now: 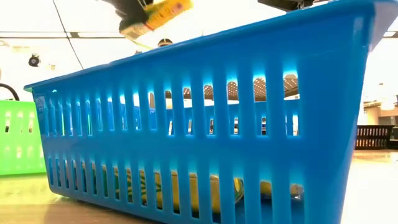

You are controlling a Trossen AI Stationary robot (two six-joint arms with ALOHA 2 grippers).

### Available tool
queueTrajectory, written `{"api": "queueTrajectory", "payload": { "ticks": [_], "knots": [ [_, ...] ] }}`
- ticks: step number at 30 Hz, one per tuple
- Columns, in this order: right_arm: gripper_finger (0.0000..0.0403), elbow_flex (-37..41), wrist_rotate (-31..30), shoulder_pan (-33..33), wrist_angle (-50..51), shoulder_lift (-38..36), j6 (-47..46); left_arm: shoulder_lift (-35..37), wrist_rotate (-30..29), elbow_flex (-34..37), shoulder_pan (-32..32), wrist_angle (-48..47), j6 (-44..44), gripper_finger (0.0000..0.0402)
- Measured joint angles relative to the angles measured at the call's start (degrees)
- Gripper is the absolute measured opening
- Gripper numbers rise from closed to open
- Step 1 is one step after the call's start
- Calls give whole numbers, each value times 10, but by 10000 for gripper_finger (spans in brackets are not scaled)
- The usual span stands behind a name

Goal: Pick & Place Office Desk Supplies
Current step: Put the crayon box into the blue basket

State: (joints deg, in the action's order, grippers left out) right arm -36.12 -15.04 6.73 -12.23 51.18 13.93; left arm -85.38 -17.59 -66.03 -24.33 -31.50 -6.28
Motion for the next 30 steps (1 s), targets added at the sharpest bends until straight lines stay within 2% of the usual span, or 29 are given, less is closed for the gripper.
{"api": "queueTrajectory", "payload": {
  "ticks": [5, 11, 17, 23, 30],
  "knots": [
    [185, 0, 0, 0, 0, 0, 0, -78, 3, -53, -3, -24, 1, 155],
    [185, 0, 0, 0, 0, 0, 0, -132, 26, -90, -8, -22, -9, 155],
    [185, 0, 0, 0, 0, 0, 0, -138, 26, -102, -30, 17, -45, 155],
    [185, 0, 0, 0, 0, 0, 0, -138, 29, -101, -67, 53, -41, 155],
    [185, 0, 0, 0, 0, 0, 0, -148, 46, -97, -75, 75, -41, 155]
  ]
}}
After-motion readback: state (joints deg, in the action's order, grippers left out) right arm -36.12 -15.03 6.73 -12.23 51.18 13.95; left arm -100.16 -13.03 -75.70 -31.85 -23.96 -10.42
